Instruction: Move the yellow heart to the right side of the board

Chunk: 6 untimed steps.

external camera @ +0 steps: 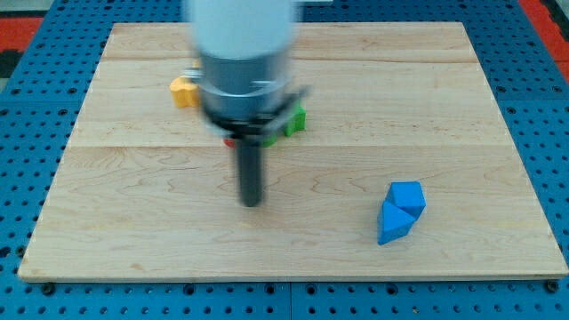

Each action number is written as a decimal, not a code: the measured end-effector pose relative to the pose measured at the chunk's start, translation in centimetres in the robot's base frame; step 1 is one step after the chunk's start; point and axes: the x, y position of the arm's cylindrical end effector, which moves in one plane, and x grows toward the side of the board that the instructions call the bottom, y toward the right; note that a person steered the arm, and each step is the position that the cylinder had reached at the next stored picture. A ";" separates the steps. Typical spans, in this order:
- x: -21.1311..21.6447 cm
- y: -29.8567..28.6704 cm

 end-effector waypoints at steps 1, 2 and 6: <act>-0.8 -10.9; -7.8 -13.5; -18.7 6.0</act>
